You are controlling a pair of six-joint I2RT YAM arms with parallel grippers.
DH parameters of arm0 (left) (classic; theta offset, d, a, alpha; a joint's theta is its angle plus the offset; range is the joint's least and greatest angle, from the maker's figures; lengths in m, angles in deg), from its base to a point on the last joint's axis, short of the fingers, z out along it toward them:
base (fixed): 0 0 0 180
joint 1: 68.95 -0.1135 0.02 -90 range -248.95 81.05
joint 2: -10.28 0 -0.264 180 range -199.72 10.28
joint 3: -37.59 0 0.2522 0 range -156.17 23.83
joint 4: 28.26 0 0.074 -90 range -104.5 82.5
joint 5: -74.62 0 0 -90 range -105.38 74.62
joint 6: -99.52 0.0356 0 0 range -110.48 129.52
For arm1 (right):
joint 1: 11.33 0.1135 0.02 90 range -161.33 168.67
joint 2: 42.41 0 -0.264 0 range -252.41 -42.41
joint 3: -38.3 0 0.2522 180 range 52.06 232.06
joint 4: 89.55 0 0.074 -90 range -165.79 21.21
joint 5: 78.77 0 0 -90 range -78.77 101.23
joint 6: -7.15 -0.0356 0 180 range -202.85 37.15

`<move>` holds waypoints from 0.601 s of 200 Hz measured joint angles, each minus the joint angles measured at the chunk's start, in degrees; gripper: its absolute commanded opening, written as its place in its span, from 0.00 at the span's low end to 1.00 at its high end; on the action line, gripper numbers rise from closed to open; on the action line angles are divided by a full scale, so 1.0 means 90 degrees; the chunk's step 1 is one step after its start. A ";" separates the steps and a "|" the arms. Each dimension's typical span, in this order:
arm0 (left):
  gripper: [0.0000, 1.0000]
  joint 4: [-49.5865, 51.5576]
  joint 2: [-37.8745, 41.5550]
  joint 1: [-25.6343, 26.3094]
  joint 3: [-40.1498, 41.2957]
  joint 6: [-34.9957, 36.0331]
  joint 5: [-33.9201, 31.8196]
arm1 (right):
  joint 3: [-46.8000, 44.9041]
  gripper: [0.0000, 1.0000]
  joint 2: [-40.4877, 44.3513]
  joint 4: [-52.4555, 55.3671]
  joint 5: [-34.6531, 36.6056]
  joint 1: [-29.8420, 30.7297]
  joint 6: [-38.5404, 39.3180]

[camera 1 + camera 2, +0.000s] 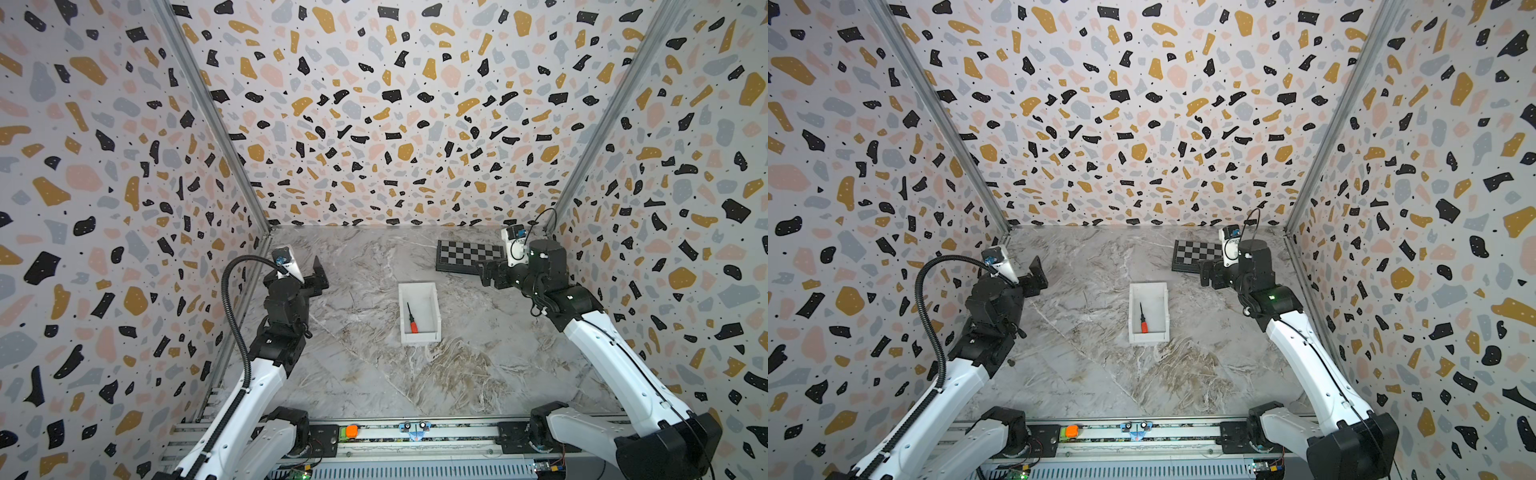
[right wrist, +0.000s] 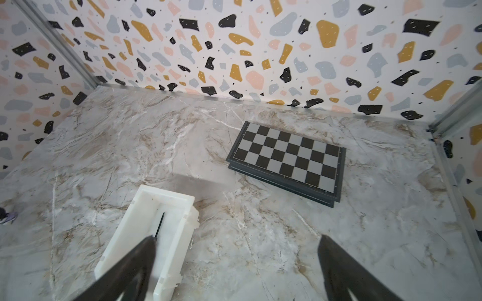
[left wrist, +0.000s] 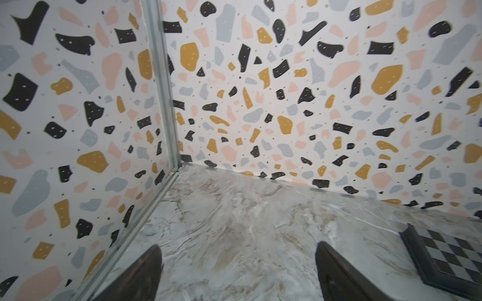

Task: Put the screwdriver in the bin
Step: Reset both arms

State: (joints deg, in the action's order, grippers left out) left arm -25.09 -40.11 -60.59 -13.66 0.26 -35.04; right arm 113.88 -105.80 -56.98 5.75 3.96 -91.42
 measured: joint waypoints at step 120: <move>1.00 -0.2902 -0.0216 -0.0670 0.2477 0.0471 0.0126 | -0.1583 0.99 0.0658 -0.1275 -0.0187 -0.0884 0.0049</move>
State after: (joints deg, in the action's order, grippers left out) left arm -51.21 -42.06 -66.62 8.63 4.50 -33.90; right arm 99.63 -99.88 -68.46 4.07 -3.99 -90.99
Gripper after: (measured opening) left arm 0.997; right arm 0.990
